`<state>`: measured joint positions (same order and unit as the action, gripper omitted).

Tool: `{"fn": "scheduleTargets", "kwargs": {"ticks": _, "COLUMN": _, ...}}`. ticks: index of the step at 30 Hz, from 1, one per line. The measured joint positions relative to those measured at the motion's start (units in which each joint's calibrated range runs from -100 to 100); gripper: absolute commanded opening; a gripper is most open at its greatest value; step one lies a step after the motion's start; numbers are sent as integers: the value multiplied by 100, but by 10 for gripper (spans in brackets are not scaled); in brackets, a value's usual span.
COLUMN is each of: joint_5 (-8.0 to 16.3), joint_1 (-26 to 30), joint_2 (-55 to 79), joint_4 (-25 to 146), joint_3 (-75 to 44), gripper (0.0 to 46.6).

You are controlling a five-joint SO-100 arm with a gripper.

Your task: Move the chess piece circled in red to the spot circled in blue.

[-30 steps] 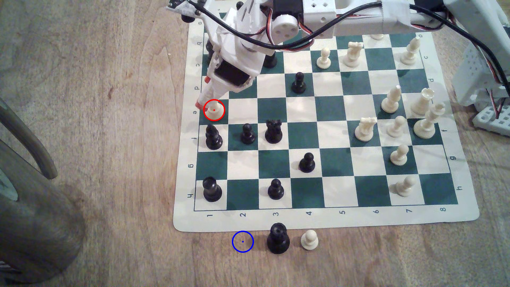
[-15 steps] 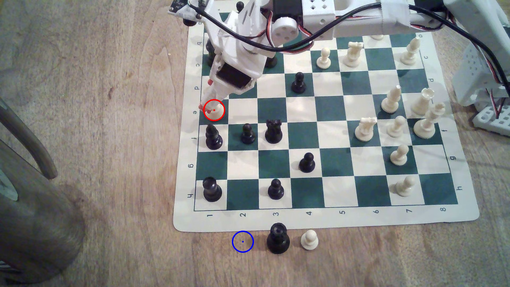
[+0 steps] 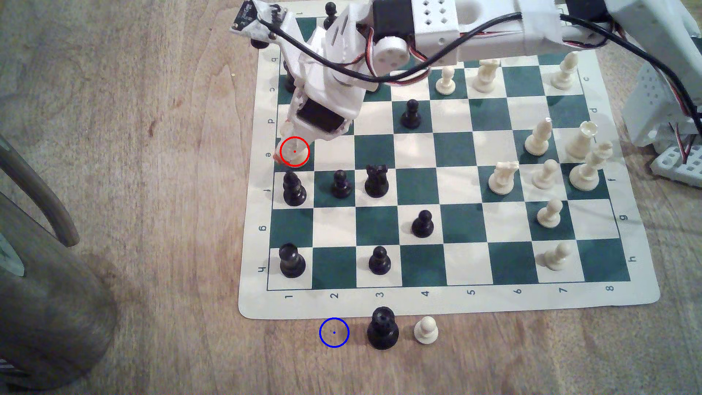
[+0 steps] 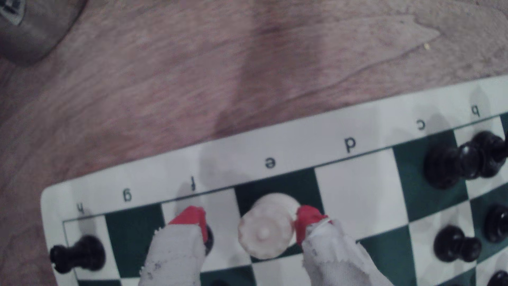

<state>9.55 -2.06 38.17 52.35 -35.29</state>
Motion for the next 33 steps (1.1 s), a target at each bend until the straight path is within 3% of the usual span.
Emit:
{"fn": "scheduleTargets", "kwargs": {"ticks": 6, "joint_5": 0, "joint_1": 37, "joint_2": 50, "joint_4": 0, "joint_3": 0, "gripper": 78}}
{"fn": "scheduleTargets", "kwargs": {"ticks": 15, "joint_5": 0, "joint_1": 0, "joint_2": 50, "joint_4": 0, "joint_3": 0, "gripper": 7}}
{"fn": "scheduleTargets", "kwargs": {"ticks": 26, "joint_5": 0, "joint_1": -111, "joint_2": -92, "joint_4": 0, "joint_3": 0, "gripper": 3}}
{"fn": "scheduleTargets", "kwargs": {"ticks": 33, "joint_5": 78, "joint_1": -88, "joint_2": -1165, "joint_4": 8, "joint_3": 199, "gripper": 3}}
